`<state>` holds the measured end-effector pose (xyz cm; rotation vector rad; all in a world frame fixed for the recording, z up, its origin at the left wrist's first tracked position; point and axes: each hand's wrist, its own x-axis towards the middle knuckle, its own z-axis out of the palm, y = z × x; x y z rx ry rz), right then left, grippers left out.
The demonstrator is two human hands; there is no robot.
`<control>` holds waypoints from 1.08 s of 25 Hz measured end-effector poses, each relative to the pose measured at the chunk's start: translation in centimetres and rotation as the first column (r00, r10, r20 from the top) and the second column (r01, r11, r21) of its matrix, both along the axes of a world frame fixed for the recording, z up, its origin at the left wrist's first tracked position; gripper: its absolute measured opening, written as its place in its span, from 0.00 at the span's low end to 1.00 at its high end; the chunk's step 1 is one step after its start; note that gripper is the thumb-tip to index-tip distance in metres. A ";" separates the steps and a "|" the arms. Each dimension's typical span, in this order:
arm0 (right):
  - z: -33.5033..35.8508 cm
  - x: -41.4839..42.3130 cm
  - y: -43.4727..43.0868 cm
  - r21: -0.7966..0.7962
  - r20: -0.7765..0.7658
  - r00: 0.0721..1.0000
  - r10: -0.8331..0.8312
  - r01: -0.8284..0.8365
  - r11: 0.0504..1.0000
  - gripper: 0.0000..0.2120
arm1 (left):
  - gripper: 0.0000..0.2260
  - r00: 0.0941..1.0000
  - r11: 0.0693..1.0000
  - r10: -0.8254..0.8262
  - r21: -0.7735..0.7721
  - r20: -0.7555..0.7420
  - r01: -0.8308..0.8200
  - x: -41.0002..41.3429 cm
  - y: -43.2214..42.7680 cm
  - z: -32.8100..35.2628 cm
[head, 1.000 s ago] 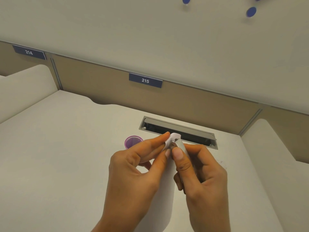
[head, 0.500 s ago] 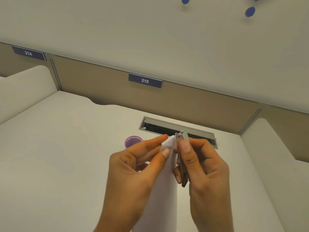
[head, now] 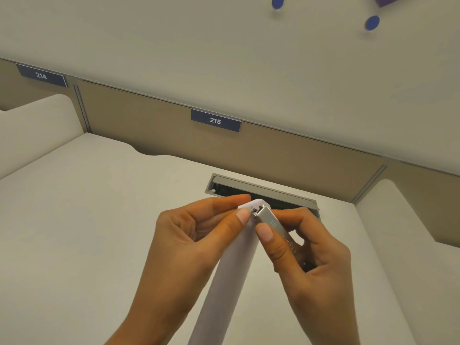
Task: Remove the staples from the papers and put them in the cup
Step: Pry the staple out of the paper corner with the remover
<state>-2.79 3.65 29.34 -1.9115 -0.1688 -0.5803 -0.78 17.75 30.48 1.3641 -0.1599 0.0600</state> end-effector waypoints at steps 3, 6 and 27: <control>-0.1 0.0 -0.1 -0.061 0.022 1.000 -0.017 0.019 0.998 0.11 | 0.09 0.999 0.997 0.034 0.071 0.034 -0.036 -0.1 -0.1 -0.1; -0.1 0.0 -0.3 -0.070 0.032 0.999 -0.024 0.027 0.997 0.10 | 0.10 0.994 0.985 0.059 0.157 0.090 -0.073 -0.3 -0.2 0.0; -0.8 0.4 0.1 0.052 0.020 1.000 -0.010 0.009 0.999 0.10 | 0.07 0.998 0.979 -0.026 0.204 0.064 0.013 0.3 -0.1 -0.5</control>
